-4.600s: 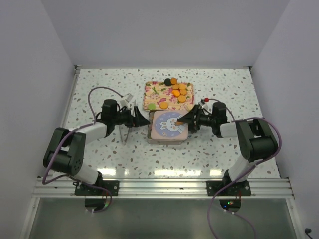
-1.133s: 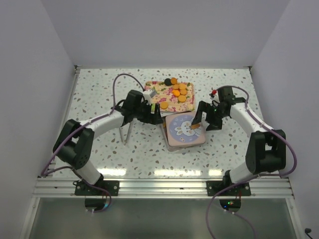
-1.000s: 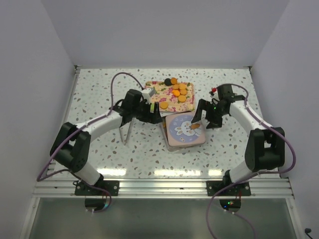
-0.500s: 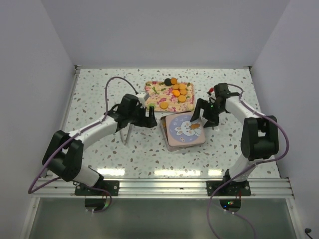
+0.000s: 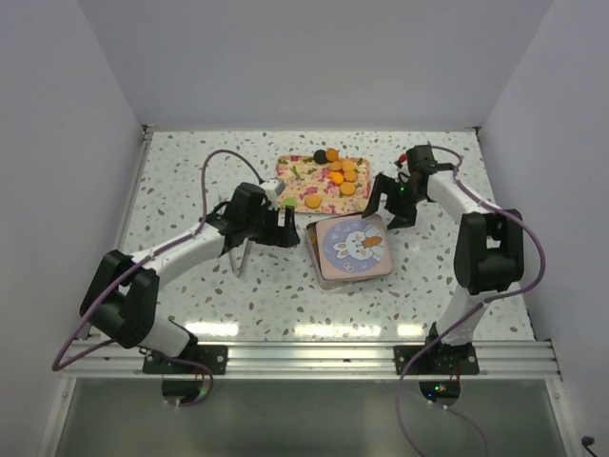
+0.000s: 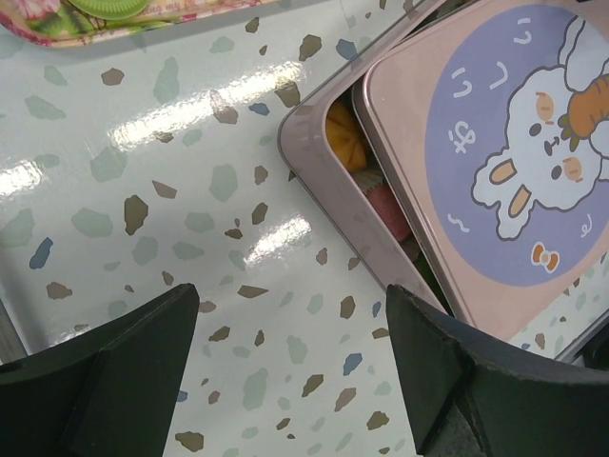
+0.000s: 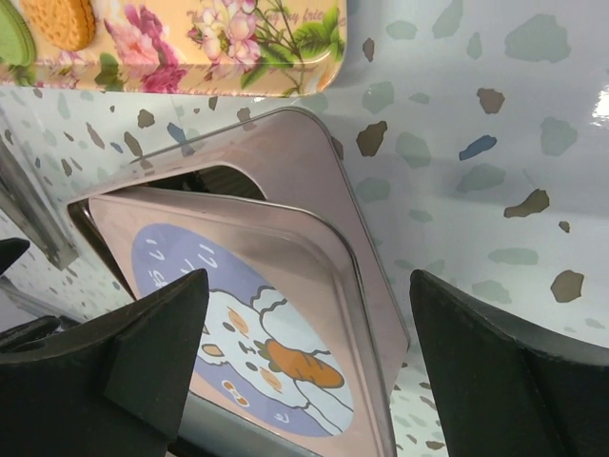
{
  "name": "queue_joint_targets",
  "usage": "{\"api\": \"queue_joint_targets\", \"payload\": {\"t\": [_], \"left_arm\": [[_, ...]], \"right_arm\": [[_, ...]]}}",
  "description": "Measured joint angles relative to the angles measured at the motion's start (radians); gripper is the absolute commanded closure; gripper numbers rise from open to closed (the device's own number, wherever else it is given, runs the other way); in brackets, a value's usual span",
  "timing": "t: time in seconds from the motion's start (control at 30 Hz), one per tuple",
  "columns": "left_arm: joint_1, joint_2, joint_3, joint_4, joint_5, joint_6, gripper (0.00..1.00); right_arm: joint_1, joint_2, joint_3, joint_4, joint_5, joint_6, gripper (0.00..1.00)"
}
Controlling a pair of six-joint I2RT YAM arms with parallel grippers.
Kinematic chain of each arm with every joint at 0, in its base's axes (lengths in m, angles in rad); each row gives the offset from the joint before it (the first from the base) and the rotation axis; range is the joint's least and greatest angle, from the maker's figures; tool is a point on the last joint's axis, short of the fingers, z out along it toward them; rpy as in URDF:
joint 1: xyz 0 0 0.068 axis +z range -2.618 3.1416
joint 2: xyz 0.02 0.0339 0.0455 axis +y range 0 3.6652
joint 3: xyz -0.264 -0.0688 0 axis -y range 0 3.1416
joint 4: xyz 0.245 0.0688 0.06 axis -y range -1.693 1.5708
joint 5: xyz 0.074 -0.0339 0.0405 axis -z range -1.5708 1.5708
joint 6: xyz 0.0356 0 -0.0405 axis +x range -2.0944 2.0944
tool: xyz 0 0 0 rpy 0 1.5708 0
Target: Pack the cookies
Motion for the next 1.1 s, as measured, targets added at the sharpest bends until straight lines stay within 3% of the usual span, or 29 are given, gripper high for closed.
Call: {"api": "queue_joint_targets", "payload": {"t": [0.4,1.1], "left_arm": [[-0.008,0.0,-0.003,0.001,-0.007,-0.006,0.16],[-0.031,0.032,-0.003,0.001,-0.007,-0.006,0.17]], "right_arm": [[0.065,0.002,0.034,-0.033,0.101,0.038,0.1],[0.157,0.135,0.194,-0.048,0.134,0.087,0.08]]}}
